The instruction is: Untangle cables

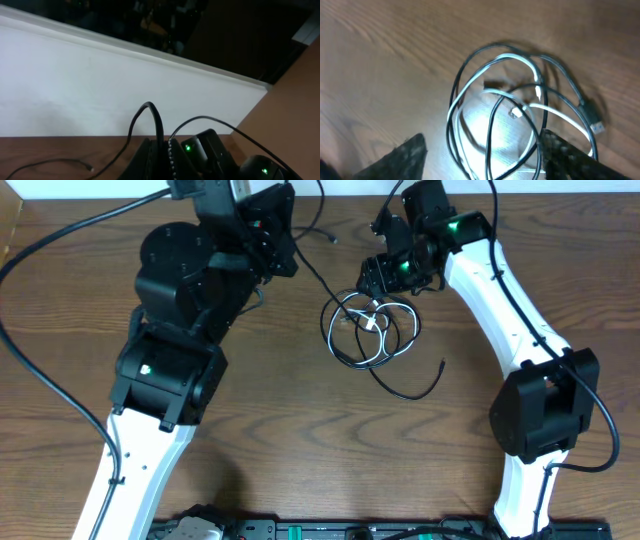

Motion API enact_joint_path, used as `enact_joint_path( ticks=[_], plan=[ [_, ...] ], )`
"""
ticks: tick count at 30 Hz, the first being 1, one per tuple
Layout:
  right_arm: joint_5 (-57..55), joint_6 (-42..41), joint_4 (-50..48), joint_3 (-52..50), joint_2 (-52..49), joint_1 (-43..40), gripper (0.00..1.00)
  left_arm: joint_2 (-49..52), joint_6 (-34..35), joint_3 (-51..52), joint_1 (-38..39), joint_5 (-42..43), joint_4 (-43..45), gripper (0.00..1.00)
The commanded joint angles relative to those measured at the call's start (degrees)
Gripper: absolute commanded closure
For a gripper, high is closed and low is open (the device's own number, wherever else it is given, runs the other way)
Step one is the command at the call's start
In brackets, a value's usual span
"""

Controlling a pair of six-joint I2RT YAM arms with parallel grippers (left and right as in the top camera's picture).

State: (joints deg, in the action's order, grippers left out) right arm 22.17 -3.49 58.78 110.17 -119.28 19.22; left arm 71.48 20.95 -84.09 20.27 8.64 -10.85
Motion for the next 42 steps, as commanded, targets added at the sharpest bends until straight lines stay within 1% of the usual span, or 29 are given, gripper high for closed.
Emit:
enact_joint_path(
  ticks=[1, 8, 10, 11, 13, 14, 15, 17, 19, 22, 26, 32, 37, 42],
  plan=[
    [-0.2, 0.7, 1.1, -0.9, 1.9, 1.1, 0.36, -1.3, -0.5, -0.6, -0.7, -0.3, -0.3, 0.92],
    [-0.3, 6.4, -0.3, -6.3, 1.9, 2.5, 0.38, -1.3, -0.5, -0.6, -0.8, -0.3, -0.8, 0.92],
    [-1.9, 6.9, -2.2, -8.7, 1.9, 2.8, 0.39, -1.3, -0.5, -0.6, -0.8, -0.3, -0.7, 0.93],
    [-2.9, 7.0, -3.0, -9.7, 1.9, 2.8, 0.42, -1.4, -0.5, -0.6, -0.8, -0.3, -0.7, 0.93],
    [-6.2, 6.9, -4.9, -11.9, 1.9, 2.8, 0.51, -1.8, -0.6, -0.6, -0.9, -0.3, -0.4, 0.92],
    [-8.6, 6.3, -5.5, -12.8, 1.9, 2.8, 0.57, -2.2, -0.6, -0.6, -1.2, -0.3, -0.2, 0.93],
    [-11.5, 5.0, -5.9, -13.4, 1.9, 2.7, 0.66, -2.8, -0.7, -0.6, -1.6, -0.3, 0.1, 0.92],
    [-16.7, 1.7, -6.9, -14.4, 1.9, 2.1, 0.80, -4.0, -0.7, -0.6, -2.8, -0.3, 0.5, 0.93],
    [-20.2, -0.5, -7.6, -14.8, 1.9, 1.0, 0.88, -5.7, -0.7, -0.6, -4.6, -0.3, 1.0, 0.92],
    [-21.4, -2.0, -9.0, -15.4, 1.9, -1.4, 0.99, -8.7, -0.7, -0.7, -8.9, -0.4, 1.6, 0.93],
    [-21.4, -2.3, -10.3, -16.4, 1.9, -4.5, 0.99, -12.1, -0.7, -1.2, -16.3, -0.4, 1.7, 0.93],
    [-21.4, -3.0, -11.5, -18.6, 1.8, -8.9, 0.99, -15.1, -0.7, -1.3, -30.0, -0.8, 1.5, 0.93],
    [-21.4, -3.3, -11.7, -19.0, 1.8, -12.0, 0.99, -14.0, -0.2, -1.3, -39.9, -0.8, 0.3, 0.92],
    [-21.7, -3.4, -12.0, -19.1, 1.7, -14.4, 0.99, -11.2, 0.3, -1.3, -46.1, -0.3, 0.1, 0.93]
  ],
)
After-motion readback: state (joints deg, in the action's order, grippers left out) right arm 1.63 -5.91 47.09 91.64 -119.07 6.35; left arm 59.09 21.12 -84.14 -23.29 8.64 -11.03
